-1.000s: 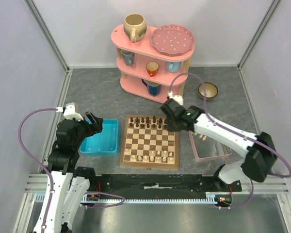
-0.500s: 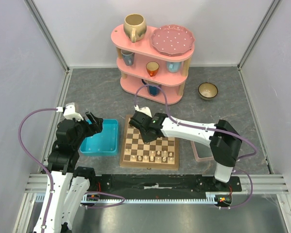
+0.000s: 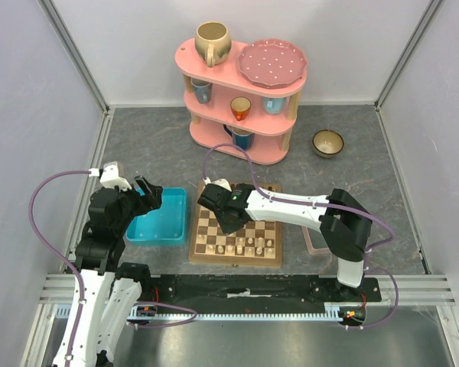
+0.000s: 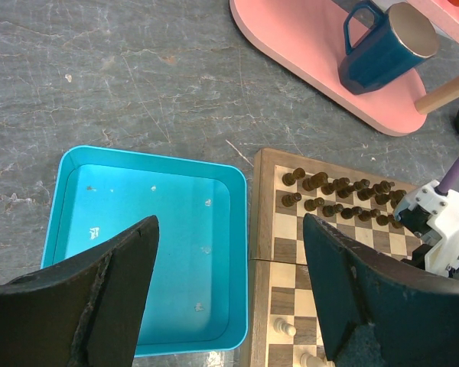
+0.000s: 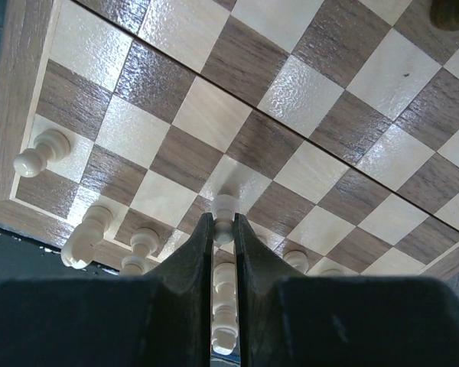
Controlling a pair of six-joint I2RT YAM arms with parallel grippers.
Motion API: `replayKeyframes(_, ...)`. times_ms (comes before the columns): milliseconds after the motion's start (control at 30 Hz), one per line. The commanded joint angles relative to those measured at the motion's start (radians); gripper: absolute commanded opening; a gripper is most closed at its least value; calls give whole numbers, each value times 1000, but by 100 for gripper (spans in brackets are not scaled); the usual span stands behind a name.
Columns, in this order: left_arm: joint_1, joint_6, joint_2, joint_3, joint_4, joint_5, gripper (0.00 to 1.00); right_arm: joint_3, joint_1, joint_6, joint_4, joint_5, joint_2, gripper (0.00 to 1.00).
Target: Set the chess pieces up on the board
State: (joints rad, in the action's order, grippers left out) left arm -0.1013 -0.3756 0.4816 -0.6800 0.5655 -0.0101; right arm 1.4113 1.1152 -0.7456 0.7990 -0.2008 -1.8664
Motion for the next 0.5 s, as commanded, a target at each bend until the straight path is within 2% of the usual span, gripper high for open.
replayKeyframes(0,2,15,-6,5,-49,-17,82,26,9,20,14,26,0,8)
replayKeyframes(467,2,17,-3,7,-52,-19,82,6,20,31,22,55,-4,8)
